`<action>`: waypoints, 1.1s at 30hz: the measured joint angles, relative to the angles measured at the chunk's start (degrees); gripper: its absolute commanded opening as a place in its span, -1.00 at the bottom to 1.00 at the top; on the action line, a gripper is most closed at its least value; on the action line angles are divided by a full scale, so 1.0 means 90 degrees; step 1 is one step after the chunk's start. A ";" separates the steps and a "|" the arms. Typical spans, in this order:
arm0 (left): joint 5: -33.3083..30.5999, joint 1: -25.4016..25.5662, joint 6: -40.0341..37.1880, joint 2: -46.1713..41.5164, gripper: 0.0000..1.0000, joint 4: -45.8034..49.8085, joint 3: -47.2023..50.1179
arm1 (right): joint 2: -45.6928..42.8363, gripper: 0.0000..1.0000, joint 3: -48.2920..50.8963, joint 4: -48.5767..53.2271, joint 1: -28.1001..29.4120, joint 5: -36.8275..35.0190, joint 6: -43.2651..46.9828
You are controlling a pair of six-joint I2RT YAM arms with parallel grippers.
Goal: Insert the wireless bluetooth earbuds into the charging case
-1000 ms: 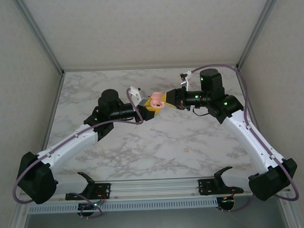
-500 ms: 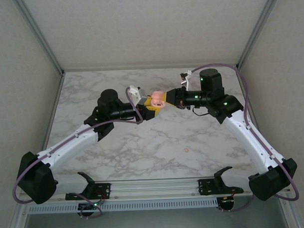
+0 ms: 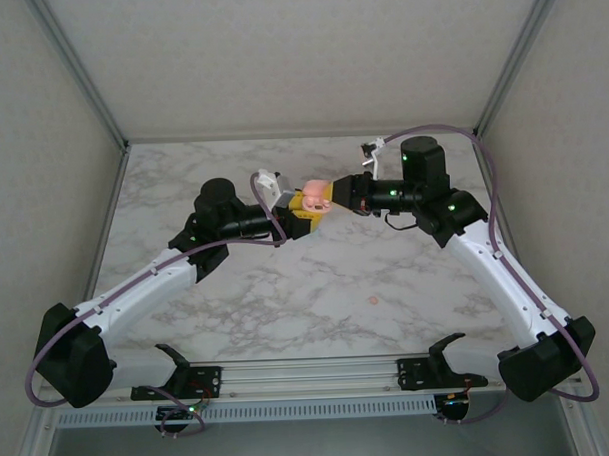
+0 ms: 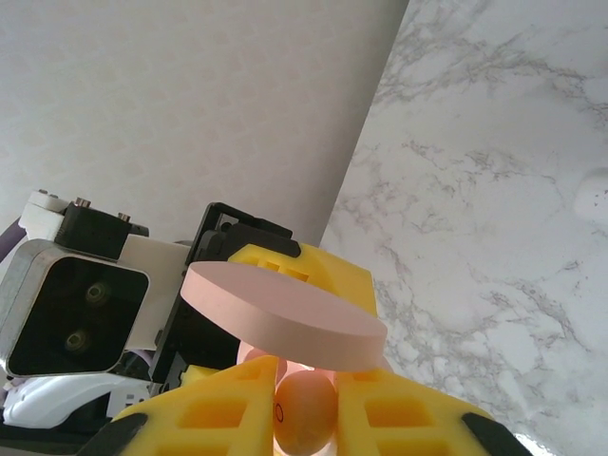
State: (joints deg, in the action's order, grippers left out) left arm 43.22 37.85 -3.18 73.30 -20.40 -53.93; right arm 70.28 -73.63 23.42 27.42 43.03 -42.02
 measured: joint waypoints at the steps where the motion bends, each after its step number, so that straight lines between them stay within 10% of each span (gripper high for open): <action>1: -0.0002 0.0000 0.0002 0.0000 -0.68 0.0000 0.0000 | 0.0000 -0.54 0.0000 0.0019 0.0000 -0.0010 0.0039; 33: -0.0007 0.0036 0.0141 0.0078 -0.69 -0.0187 0.0000 | 0.0024 -0.31 -0.0614 0.1149 0.0124 -0.0811 0.0454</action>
State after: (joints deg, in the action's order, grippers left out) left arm 43.16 38.17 -1.91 74.00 -22.09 -53.93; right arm 70.50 -79.15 33.76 28.53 35.73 -37.93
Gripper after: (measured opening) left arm 0.355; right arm 0.379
